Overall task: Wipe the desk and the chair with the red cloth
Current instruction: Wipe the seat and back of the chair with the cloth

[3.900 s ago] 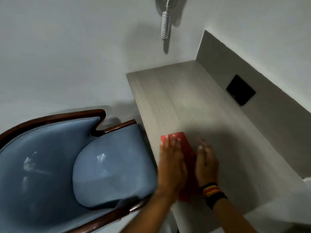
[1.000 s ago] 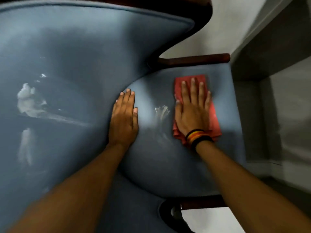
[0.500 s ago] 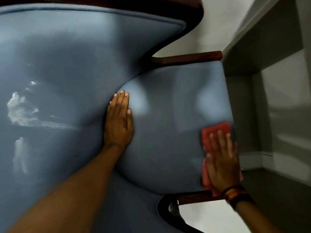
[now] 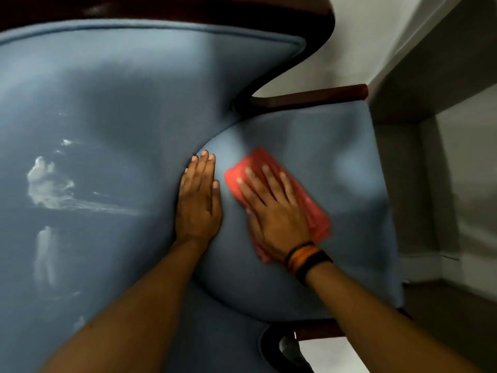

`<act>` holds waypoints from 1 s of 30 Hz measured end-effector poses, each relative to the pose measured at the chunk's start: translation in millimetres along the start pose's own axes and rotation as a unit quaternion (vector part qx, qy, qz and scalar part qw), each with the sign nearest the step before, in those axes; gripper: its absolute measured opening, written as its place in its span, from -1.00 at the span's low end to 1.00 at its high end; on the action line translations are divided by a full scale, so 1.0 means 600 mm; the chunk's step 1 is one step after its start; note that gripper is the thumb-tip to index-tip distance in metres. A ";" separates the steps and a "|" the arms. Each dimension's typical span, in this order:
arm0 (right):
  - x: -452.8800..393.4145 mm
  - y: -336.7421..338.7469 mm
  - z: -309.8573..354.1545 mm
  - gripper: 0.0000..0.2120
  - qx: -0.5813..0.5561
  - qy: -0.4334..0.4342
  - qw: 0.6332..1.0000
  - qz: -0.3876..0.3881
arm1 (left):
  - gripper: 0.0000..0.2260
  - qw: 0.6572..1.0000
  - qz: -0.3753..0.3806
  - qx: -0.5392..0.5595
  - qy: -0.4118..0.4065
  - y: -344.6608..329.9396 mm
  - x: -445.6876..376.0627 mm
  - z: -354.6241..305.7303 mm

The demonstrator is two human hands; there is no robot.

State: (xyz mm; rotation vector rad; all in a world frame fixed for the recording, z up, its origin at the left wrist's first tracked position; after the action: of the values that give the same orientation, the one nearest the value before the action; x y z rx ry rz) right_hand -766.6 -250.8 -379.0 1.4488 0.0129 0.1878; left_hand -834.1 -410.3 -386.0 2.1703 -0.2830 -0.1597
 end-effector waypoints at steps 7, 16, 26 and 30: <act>-0.031 0.013 -0.138 -0.35 0.016 -0.245 0.969 -0.014 | -0.51 1.000 -0.018 -0.003 -0.004 -0.008 -0.001 0.008; -0.015 0.006 0.063 -0.40 -0.048 -0.020 0.999 0.006 | -0.53 0.999 0.023 0.027 0.029 0.025 0.001 -0.012; 0.080 -0.018 -0.163 -0.37 -0.017 -0.226 0.972 -0.061 | -0.43 0.996 0.020 -0.080 -0.022 -0.100 0.045 -0.175; 0.087 -0.027 -0.167 -0.38 -0.019 -0.227 0.970 -0.088 | -0.44 0.990 -0.018 -0.136 0.035 -0.057 -0.017 -0.094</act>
State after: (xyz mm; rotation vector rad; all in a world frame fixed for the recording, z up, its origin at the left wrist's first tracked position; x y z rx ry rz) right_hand -725.3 -146.6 -402.0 1.4152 -0.2339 -0.2893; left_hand -826.5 -344.3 -381.7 1.9068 -0.1720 -0.1346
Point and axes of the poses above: each hand's wrist, its own x-axis away from the middle knuckle, its own y-axis out of the back of the hand, z = x × y, the point moved 6 cm from there along -x, towards the middle knuckle, and after that the axes turned 7 degrees about x, right-handed, at the moved point
